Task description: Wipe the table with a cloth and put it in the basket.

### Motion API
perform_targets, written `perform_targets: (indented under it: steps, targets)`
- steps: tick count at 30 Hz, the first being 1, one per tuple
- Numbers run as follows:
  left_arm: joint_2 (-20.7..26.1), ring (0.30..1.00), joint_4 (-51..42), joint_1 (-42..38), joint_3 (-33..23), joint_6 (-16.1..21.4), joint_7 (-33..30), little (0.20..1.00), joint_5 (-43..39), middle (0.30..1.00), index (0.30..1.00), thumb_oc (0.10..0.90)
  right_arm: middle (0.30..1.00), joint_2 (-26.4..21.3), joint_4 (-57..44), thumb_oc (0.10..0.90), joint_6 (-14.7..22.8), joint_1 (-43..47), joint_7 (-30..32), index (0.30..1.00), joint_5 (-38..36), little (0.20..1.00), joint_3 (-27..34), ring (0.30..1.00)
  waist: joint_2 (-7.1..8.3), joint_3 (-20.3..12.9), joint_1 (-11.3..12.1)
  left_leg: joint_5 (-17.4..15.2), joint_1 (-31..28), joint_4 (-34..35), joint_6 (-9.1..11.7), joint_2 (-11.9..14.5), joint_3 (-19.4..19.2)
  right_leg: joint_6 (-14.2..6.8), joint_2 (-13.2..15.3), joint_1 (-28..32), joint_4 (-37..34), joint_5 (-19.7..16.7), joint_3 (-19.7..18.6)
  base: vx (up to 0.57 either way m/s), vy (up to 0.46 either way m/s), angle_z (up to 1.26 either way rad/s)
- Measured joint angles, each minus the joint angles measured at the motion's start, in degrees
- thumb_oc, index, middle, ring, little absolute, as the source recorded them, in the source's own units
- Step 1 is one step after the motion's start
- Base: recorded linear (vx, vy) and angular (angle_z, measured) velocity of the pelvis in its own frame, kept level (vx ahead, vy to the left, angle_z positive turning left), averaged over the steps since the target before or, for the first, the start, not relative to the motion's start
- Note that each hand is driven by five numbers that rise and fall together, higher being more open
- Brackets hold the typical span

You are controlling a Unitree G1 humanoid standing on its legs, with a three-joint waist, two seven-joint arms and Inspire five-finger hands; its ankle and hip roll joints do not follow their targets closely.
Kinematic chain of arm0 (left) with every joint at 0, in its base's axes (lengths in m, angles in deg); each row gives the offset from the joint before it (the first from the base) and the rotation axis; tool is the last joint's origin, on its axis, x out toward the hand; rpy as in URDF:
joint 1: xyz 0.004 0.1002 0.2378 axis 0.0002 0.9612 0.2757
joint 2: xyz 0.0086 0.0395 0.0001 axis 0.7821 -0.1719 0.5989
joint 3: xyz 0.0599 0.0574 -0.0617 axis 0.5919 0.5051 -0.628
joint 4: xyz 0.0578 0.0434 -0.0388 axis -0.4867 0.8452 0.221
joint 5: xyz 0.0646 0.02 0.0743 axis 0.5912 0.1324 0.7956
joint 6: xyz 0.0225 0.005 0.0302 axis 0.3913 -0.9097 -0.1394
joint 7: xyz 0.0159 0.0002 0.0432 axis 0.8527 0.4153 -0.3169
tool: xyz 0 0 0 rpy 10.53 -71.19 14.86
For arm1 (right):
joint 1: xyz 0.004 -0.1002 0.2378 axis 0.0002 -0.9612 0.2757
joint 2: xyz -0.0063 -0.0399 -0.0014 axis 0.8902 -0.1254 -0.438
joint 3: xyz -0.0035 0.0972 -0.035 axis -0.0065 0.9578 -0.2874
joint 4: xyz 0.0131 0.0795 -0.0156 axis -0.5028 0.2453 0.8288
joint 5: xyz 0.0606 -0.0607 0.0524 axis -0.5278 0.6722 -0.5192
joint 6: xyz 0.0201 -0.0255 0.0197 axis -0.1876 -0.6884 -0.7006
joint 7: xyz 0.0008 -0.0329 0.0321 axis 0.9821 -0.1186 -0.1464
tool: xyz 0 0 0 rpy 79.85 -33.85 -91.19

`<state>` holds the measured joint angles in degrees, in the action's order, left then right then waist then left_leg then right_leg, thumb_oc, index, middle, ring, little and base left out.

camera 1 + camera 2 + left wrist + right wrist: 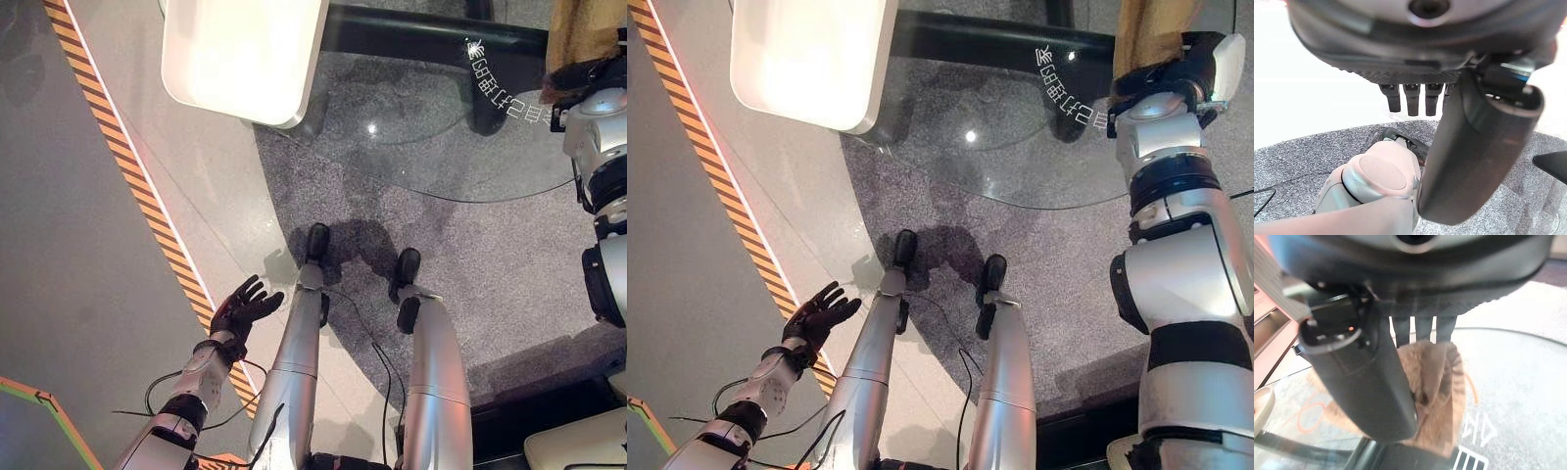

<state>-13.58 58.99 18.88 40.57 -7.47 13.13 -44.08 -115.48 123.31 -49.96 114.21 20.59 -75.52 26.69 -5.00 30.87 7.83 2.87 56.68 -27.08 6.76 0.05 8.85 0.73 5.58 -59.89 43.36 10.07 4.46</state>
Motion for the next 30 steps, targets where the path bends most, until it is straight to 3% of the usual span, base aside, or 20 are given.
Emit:
perform_targets:
  steps: [17, 21, 25, 30]
  targets:
    - [0.10, 0.900, -0.03, -0.01, -0.01, -0.03, 0.02, 0.900, -0.03, 0.900, 0.900, 0.800, 0.300, 0.32, 0.90, 0.100, -0.36, -0.05, -1.21, 0.300, 0.15, 0.200, -0.08, 0.300, -0.01, 0.00, -0.01, 0.09, -0.34, 0.06, -0.06, -0.01, 0.00, -0.15, 0.02, 0.73, -0.59, -0.18, 0.06, -0.01, 0.001, 0.00]
    - [0.11, 0.900, -0.11, -0.01, -0.02, -0.04, 0.01, 0.900, -0.03, 0.900, 0.900, 0.800, 0.300, 0.59, 0.89, 0.100, -0.45, -0.06, -1.34, 0.300, 3.03, 0.200, -1.49, 0.300, -0.01, 0.00, -0.03, 0.09, -0.34, 0.11, -0.06, -0.01, 0.00, -0.18, 0.01, 0.75, -0.65, -0.20, 0.06, 0.00, 0.000, 0.00]
    - [0.11, 0.900, -0.27, -0.09, -0.01, -0.04, -0.01, 0.900, -0.03, 0.900, 0.900, 0.800, 0.300, 1.36, 0.82, 0.100, -0.89, -0.09, -1.87, 0.300, 10.48, 0.200, -4.88, 0.300, -0.01, -0.01, -0.21, 0.09, -0.34, 0.25, -0.06, 0.04, 0.00, -0.18, -0.03, 0.74, -0.73, -0.20, 0.10, 0.00, 0.000, 0.00]
    - [0.11, 0.900, -0.29, -0.13, -0.01, -0.04, -0.02, 0.900, -0.03, 0.900, 0.900, 0.800, 0.300, 1.58, 0.51, 0.100, -0.90, -0.10, -2.41, 0.300, 13.13, 0.200, -6.11, 0.300, -0.04, -0.02, -0.35, 0.37, -0.48, 1.11, -0.06, 0.11, 0.00, -0.14, -0.05, 0.73, -1.29, -0.29, 0.14, 0.00, 0.000, 0.00]
